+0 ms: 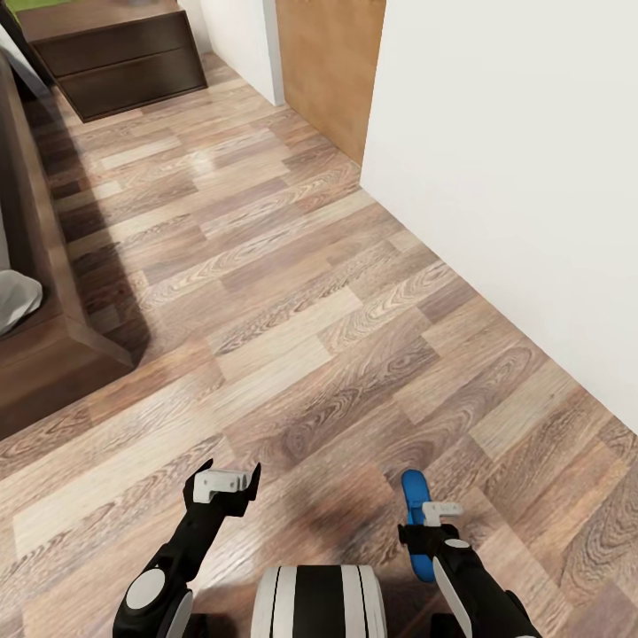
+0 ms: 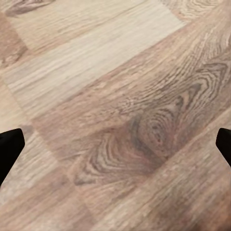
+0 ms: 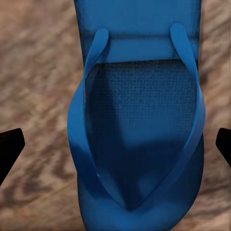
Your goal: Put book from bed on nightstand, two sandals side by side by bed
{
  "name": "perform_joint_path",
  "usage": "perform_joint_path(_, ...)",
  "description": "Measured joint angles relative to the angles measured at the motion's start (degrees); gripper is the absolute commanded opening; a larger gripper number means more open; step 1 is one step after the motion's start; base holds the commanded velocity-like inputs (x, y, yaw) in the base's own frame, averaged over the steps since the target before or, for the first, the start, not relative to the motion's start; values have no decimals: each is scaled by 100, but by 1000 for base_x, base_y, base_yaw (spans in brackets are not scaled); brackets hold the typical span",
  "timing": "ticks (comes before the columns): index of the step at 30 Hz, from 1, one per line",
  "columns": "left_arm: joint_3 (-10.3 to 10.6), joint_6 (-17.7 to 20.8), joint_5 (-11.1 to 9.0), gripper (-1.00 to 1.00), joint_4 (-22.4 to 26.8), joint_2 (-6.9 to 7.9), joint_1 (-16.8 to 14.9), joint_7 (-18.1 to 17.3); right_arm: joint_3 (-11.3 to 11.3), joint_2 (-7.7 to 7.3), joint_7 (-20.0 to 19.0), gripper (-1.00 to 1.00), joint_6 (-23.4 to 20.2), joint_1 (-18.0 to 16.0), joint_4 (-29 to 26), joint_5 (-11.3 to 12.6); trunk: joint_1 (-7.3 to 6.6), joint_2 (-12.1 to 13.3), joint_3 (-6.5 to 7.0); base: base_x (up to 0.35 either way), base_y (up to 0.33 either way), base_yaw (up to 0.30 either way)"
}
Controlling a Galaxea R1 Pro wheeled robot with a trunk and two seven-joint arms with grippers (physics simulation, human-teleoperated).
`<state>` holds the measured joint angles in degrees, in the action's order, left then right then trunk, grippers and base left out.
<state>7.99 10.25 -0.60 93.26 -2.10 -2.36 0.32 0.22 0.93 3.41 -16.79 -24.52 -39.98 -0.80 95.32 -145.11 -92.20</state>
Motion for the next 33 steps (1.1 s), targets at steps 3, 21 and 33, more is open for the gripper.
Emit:
perform_joint_path(3, 0, -2, 2, 100, 0, 0, 0, 0, 1, 2, 0, 100, 0, 0, 0, 0, 0, 0, 0, 4, 0, 0)
perform_joint_path(21, 0, 7, 0, 100, 0, 0, 0, 1, 1, 13, 0, 100, 0, 0, -26, 0, 3, -1, -21, 87, 0, 0)
perform_joint_path(33, 0, 5, 2, 100, 0, 0, 0, 1, -6, -3, 2, 100, 0, 0, -35, 0, 10, -5, -89, 0, 0, 0)
